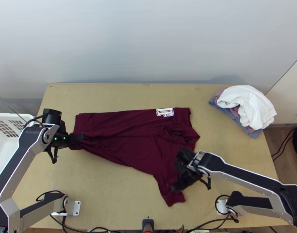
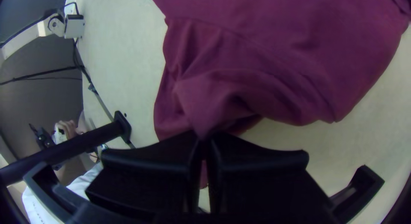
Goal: Fold the t-shirt
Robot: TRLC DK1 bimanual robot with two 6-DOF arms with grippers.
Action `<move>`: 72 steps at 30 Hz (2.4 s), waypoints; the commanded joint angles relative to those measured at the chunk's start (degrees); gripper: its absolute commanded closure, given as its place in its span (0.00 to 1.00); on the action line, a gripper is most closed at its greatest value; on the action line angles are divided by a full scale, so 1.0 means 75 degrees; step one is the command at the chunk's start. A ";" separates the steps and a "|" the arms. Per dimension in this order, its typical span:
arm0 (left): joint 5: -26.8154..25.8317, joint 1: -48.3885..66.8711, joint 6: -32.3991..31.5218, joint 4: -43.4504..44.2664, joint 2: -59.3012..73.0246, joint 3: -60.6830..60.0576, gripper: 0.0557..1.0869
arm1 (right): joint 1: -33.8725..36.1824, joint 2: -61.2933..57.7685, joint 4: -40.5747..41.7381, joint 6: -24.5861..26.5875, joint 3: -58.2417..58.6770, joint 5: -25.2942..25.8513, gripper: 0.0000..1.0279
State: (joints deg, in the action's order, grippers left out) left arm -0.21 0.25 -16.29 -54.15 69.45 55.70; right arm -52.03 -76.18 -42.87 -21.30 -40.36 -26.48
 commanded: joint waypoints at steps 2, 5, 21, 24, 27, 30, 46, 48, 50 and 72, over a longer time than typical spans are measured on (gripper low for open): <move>0.0004 -0.0057 0.0005 -0.0034 0.0009 -0.0009 0.96 | 0.1101 0.0455 -0.0213 0.0156 -0.0759 -0.0032 0.97; 0.0004 -0.0209 0.0040 -0.0022 0.0068 -0.0009 0.96 | 0.1629 0.0443 -0.0295 0.0262 -0.1275 -0.0090 0.97; -0.0007 -0.1159 0.0286 0.0318 0.0830 0.0483 0.96 | 0.4183 -0.1526 -0.0225 0.0695 -0.3947 -0.0114 0.97; -0.0007 -0.1229 0.0204 0.0447 0.1158 0.0764 0.96 | 0.4418 -0.2053 -0.0202 0.0707 -0.4533 -0.0114 0.97; -0.0007 -0.1217 0.0051 0.0529 0.1592 0.1198 0.96 | 0.4582 -0.2592 -0.0202 0.0707 -0.5201 -0.0102 0.97; -0.0007 -0.1147 -0.0148 0.0599 0.2095 0.1702 0.96 | 0.4734 -0.3143 -0.0202 0.0672 -0.5939 -0.0114 0.97; 0.0004 -0.0889 -0.0558 0.0646 0.5119 0.4995 0.96 | 0.5133 -0.5604 -0.0213 0.0578 -0.8869 -0.0008 0.97; 0.0016 -0.0889 -0.0581 0.0646 0.5424 0.5323 0.96 | 0.5180 -0.5756 -0.0213 0.0567 -0.8939 -0.0008 0.97; 0.0028 -0.0901 -0.0581 0.0646 0.5646 0.5569 0.96 | 0.5203 -0.5838 -0.0213 0.0531 -0.8986 0.0003 0.97; -0.0007 -0.0385 0.0216 0.0470 0.5353 0.4925 0.06 | 0.5297 -0.5663 -0.0565 0.0051 -0.8810 0.0132 0.03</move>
State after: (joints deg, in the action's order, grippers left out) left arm 0.03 -3.49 -17.87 -50.02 113.58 95.07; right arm -12.16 -121.89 -46.54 -20.05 -107.55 -25.50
